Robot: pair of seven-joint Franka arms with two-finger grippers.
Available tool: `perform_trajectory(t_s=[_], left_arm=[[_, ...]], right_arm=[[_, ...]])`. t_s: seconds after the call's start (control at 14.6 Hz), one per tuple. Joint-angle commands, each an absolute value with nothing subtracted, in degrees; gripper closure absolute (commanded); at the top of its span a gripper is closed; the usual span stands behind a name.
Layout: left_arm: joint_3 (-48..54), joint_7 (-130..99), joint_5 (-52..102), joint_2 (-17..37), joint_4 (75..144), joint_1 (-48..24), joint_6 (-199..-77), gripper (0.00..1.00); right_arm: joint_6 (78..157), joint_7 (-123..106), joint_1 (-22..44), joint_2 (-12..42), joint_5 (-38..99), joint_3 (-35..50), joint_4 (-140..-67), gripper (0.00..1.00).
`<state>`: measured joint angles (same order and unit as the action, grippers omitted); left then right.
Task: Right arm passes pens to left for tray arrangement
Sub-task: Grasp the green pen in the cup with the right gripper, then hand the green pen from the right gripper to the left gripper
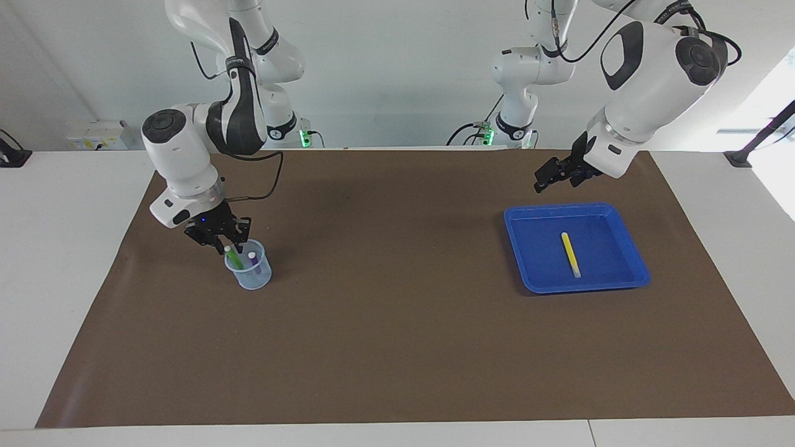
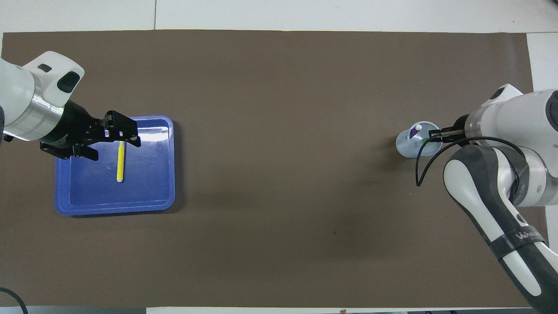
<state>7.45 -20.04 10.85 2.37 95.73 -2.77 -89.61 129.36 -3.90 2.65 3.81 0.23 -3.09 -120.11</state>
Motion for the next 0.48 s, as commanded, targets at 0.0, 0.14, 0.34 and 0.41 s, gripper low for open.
perform_trajectory(t_s=[0.0, 0.14, 0.34, 0.41], left_arm=[[6.9, -20.7, 11.6, 0.8, 97.8, -3.2, -91.0, 0.00], [6.9, -20.7, 11.6, 0.8, 97.8, -3.3, -91.1, 0.00], [6.9, -21.1, 11.6, 0.9, 97.7, -3.3, -91.5, 0.00], [6.9, -22.0, 11.7, 0.9, 97.6, -3.3, -91.9, 0.00]], right_arm=[[130.3, -4.1, 2.5, 3.2, -1.1, -3.1, -120.6, 1.00], [129.3, -4.1, 2.6, 3.0, -1.1, -3.0, -119.4, 1.00], [125.1, -4.1, 2.7, 0.5, -1.0, -2.9, -118.0, 1.00], [122.9, -4.1, 2.7, -0.4, -1.0, -2.8, -116.9, 1.00]])
